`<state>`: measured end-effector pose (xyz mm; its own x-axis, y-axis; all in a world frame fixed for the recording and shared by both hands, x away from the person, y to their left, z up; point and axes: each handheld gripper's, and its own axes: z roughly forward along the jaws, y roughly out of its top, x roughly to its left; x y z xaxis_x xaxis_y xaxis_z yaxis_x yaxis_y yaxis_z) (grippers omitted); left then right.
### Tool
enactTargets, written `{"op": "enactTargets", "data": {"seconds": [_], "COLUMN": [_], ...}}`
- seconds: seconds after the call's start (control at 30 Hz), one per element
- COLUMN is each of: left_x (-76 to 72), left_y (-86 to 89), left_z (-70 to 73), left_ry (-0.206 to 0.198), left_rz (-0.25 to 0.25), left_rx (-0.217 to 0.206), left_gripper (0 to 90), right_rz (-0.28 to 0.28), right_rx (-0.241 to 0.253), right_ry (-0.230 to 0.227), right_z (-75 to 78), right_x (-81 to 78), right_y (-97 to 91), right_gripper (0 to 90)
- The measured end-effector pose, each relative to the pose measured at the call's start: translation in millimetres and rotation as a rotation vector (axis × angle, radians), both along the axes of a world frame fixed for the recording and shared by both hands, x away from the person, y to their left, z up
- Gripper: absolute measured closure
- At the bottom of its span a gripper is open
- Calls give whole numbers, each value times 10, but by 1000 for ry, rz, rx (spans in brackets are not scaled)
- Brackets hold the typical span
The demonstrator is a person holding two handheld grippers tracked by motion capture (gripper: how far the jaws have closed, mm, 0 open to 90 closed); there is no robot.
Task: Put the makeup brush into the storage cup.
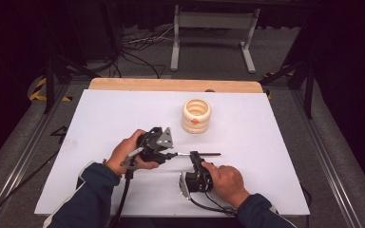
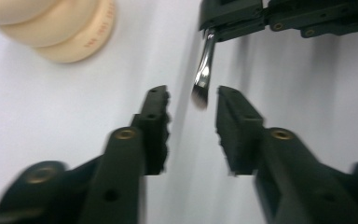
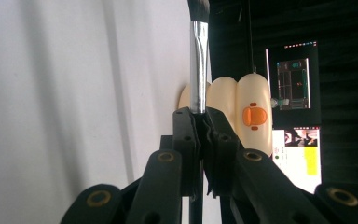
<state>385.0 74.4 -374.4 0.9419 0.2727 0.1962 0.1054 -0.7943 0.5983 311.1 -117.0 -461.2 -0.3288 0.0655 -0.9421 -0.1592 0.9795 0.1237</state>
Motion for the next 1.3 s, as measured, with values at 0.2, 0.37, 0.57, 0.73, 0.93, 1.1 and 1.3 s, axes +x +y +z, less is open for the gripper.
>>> {"op": "enactTargets", "data": {"seconds": [0.2,0.37,0.57,0.73,0.93,1.1,1.3], "left_x": [-145,-301,-398,-512,-639,-748,-823], "left_y": [346,656,876,1081,1263,1425,1579], "left_z": [-42,-124,-204,-265,-338,-402,-478], "left_ry": [-83,-172,-211,-234,-239,-238,-226], "left_rz": [61,145,215,258,295,310,346], "left_rx": [-104,-202,-273,-344,-360,-412,-465], "left_gripper": [345,150,80,56,61,66,59], "right_rz": [-3,2,5,-4,-12,-15,-16], "right_rx": [94,208,299,379,523,655,793], "right_ry": [59,128,161,184,249,318,382], "right_z": [78,193,286,373,475,553,638], "right_x": [28,84,117,151,240,325,422], "right_y": [-73,-176,-254,-337,-493,-640,-798], "right_gripper": [851,851,851,851,851,852,851]}}
